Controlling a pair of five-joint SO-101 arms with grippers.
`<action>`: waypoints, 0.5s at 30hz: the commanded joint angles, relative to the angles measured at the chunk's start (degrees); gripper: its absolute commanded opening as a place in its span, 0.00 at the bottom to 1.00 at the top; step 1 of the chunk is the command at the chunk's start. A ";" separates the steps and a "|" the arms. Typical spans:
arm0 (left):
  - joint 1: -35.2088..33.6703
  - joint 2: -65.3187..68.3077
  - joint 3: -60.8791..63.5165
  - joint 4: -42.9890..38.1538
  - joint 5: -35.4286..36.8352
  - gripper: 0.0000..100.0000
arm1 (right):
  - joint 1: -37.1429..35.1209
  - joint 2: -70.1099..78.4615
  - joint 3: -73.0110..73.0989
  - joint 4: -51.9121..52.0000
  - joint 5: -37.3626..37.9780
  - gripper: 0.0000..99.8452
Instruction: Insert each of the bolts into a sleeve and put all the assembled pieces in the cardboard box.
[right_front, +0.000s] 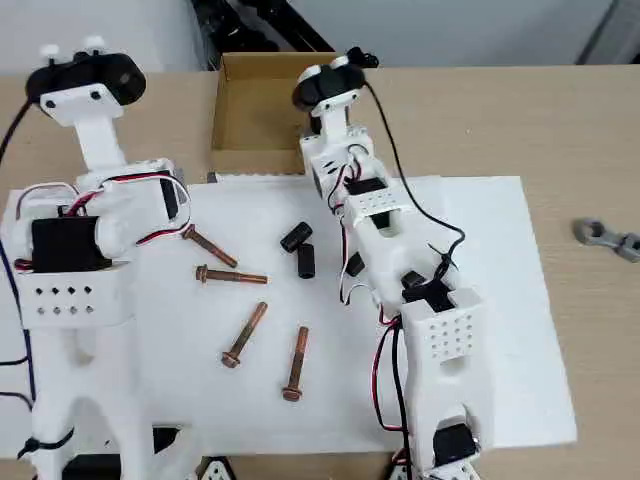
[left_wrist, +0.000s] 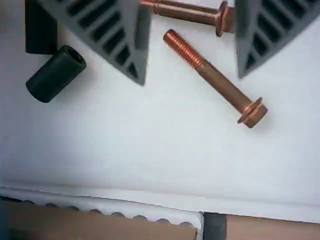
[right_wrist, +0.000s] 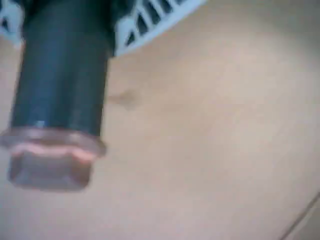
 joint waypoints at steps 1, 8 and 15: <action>0.00 -1.41 -0.22 -0.88 -0.35 0.11 | -0.31 -1.01 -2.55 0.13 0.53 0.12; -0.44 -0.97 -0.22 -1.14 0.00 0.11 | -0.13 -3.12 -2.37 0.66 0.44 0.24; -0.44 -0.18 5.41 -0.97 2.90 0.11 | 0.66 -8.40 -2.37 2.24 -5.36 0.21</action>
